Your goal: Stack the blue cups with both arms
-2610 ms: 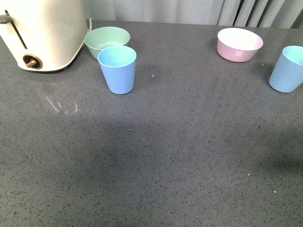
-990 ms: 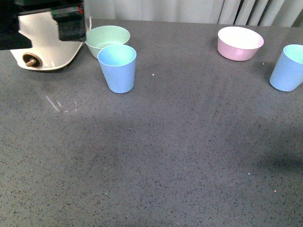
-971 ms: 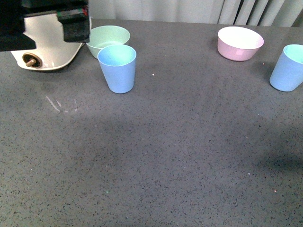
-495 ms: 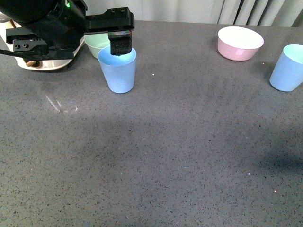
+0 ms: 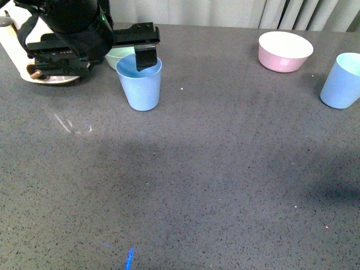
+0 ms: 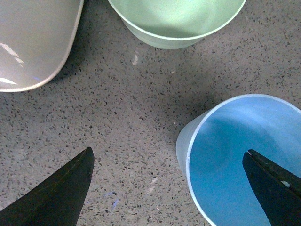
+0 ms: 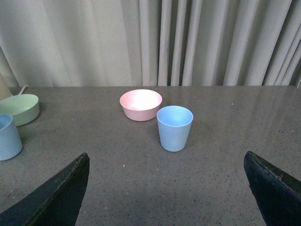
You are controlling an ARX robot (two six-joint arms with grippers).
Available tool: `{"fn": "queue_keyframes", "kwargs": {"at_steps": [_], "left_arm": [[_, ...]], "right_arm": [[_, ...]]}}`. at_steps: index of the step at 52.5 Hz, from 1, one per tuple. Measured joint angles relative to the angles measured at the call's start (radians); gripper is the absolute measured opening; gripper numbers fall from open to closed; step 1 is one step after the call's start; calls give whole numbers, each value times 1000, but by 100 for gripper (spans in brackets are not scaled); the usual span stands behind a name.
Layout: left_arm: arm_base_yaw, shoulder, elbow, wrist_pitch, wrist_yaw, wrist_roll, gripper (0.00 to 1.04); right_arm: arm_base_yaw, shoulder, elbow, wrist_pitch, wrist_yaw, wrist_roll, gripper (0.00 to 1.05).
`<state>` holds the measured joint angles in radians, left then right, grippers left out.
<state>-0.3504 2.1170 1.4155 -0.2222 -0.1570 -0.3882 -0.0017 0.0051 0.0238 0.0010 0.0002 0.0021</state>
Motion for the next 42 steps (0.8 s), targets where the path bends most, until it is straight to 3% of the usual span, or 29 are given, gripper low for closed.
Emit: {"fn": "queue_keyframes", "kwargs": {"at_steps": [30,42], "left_arm": [[-62,26,22,-114,60,-176,3],[-162,-45,8,-181,47,-199,2]], "right_arm": [[0,0,0,0,0,0,96],[0,0,0,0,0,0,96]]}}
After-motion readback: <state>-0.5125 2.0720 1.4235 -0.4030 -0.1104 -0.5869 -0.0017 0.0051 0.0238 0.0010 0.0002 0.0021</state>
